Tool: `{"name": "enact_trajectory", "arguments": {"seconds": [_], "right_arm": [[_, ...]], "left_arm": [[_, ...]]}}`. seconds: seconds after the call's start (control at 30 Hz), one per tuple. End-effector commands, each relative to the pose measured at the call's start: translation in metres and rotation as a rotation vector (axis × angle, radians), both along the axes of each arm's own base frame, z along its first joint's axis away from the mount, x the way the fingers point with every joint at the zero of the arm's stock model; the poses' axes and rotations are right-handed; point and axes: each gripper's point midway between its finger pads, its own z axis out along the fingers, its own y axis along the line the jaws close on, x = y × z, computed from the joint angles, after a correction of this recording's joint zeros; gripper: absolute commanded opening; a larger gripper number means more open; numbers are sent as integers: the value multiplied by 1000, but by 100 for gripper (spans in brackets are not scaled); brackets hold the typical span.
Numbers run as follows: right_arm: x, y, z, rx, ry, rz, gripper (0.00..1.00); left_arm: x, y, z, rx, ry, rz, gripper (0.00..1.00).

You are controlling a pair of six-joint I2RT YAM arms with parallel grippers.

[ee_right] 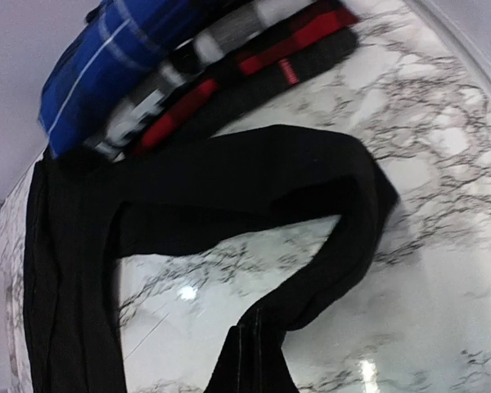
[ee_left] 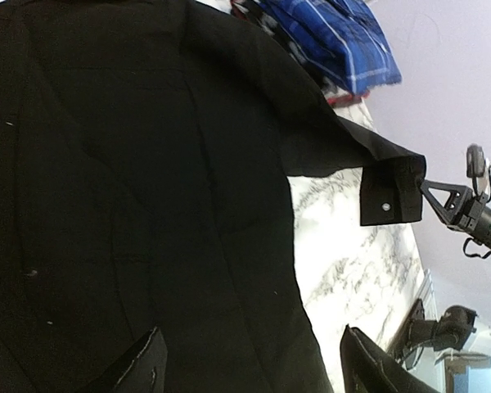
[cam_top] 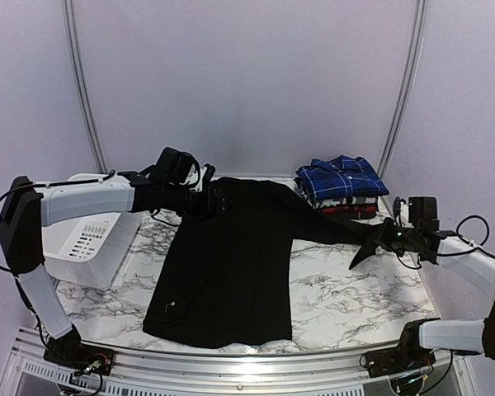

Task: Fold and stack the long sleeve shirts
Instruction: Pick up the 1/3-folded shirt from the center of the board, then fold the 1/3-folded shirt at the center of the board.

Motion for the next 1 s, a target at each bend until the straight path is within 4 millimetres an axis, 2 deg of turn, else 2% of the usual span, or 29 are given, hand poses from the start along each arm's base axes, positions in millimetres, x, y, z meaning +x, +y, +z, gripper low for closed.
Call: {"name": "enact_trajectory", "arguments": {"seconds": [0.0,0.17,0.27,0.4,0.47,0.57,0.77,0.97], "right_arm": [[-16,58,19,63,28,149,0],[-19,128,41,111,32,324,0],[-19,163,54,122,35,416,0],[-15,199,64,132,46,502,0],[-13,213,69,152,49,538,0],[-11,227,76,167,49,570,0],[-10,240,79,216,54,600,0],[-7,246,83,236,58,611,0]], "left_arm": [[-31,-23,25,-50,-79,-113,75],[-63,-59,28,-74,-165,-231,75],[-75,-83,31,-78,-255,-287,75],[-91,-114,26,-42,-338,-358,75],[-92,-126,17,-7,-356,-363,75],[-94,-134,0,18,-318,-358,76],[-110,-142,-19,19,-311,-360,86],[-102,-142,-46,102,-346,-306,90]]}}
